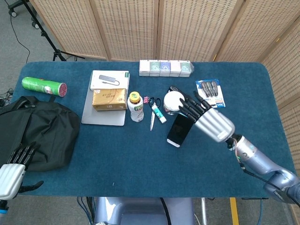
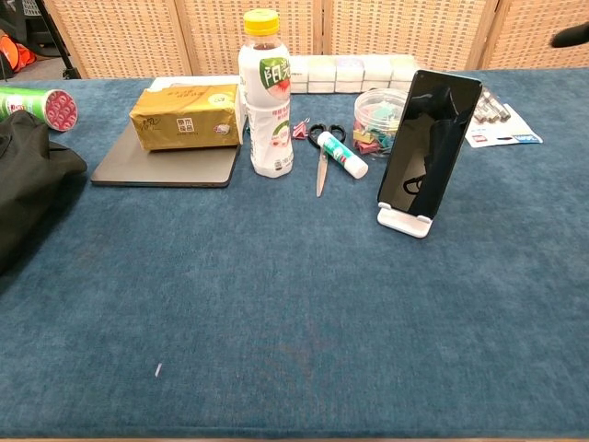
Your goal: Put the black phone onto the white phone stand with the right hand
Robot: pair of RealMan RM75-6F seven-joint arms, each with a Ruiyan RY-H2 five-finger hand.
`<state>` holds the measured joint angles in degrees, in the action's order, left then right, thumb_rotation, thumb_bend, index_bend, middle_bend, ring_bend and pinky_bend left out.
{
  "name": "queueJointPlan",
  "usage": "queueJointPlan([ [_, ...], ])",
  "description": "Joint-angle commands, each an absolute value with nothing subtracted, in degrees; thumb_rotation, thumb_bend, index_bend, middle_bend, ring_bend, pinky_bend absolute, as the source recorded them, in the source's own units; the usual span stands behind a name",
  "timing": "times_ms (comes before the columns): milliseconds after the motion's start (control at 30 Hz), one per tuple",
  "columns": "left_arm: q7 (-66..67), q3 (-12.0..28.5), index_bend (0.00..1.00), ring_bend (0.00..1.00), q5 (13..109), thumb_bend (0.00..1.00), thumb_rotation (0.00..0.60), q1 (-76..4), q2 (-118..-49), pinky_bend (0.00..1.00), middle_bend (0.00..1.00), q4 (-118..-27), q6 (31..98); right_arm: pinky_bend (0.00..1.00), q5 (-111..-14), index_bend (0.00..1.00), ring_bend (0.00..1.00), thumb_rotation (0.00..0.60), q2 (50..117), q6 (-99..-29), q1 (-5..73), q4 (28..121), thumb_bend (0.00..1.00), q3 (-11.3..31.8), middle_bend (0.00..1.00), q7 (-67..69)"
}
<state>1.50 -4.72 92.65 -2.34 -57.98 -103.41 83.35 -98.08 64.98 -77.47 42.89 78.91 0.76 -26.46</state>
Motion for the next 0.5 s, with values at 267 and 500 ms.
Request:
queueJointPlan([
  [267,2.2,-3.9,0.0,0.0,93.2,0.0,0.6,-1.4,-59.0,0.0,0.0,-102.1,86.3,0.01,-87.5,0.01,0.0,0.6,65.6,-87.6,26.8,81.1,0.0,0.7,0.0,-2.7],
  [500,1.5,-3.8,0.0,0.0,94.0,0.0,0.6,-1.1,-59.1,0.0,0.0,-101.3,87.4,0.0,-88.5,0.0,0.0,0.6,67.8,-92.6,20.4,81.5,0.0,-1.1,0.0,0.3],
])
